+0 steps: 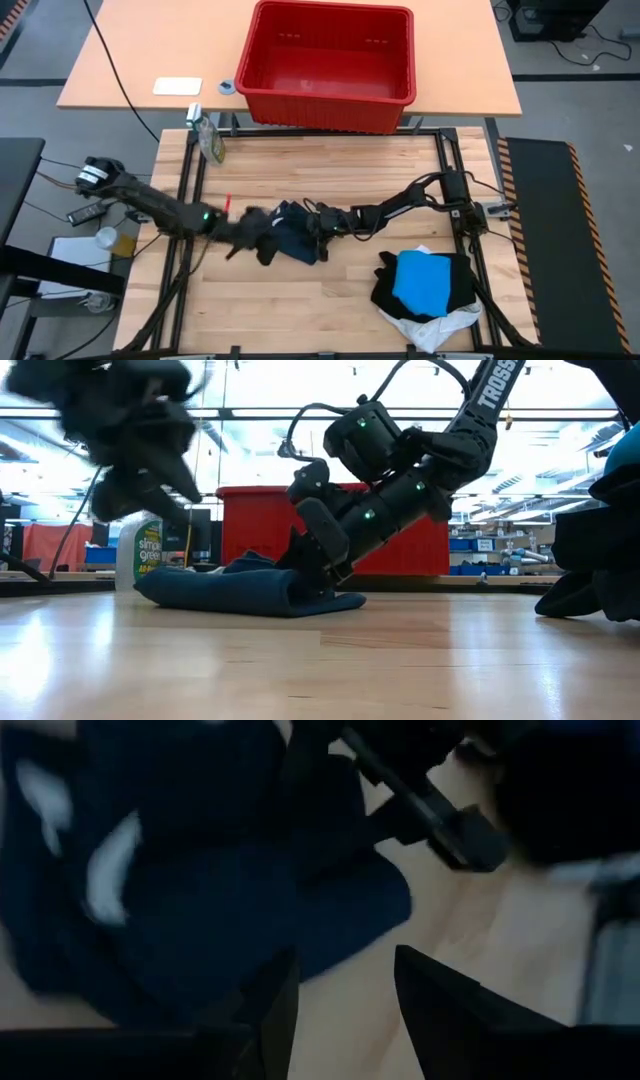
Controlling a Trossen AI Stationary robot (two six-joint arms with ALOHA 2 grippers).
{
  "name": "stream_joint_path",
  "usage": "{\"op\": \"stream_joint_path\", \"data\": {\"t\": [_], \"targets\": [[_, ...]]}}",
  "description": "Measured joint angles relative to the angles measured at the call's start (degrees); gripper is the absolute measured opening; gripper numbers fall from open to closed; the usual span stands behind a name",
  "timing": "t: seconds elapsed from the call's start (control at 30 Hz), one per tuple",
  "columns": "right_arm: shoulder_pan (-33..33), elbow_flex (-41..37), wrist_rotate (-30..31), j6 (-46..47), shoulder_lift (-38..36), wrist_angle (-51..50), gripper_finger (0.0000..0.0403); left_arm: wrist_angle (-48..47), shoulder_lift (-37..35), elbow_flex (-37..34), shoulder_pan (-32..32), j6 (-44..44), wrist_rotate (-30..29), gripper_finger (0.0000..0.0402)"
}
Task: Fold laundry
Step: Stack the folded dark blue shorts on top of the folded blue shorts
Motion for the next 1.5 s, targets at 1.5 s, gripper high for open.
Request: {"op": "stream_joint_path", "data": {"t": [1.5], "targets": [[-0.8,-0.1,-9.8,-0.1,-0.6,0.2,0.0187,-5.8,-0.3,-8.0,21.4,-5.2,11.0,0.0292]]}}
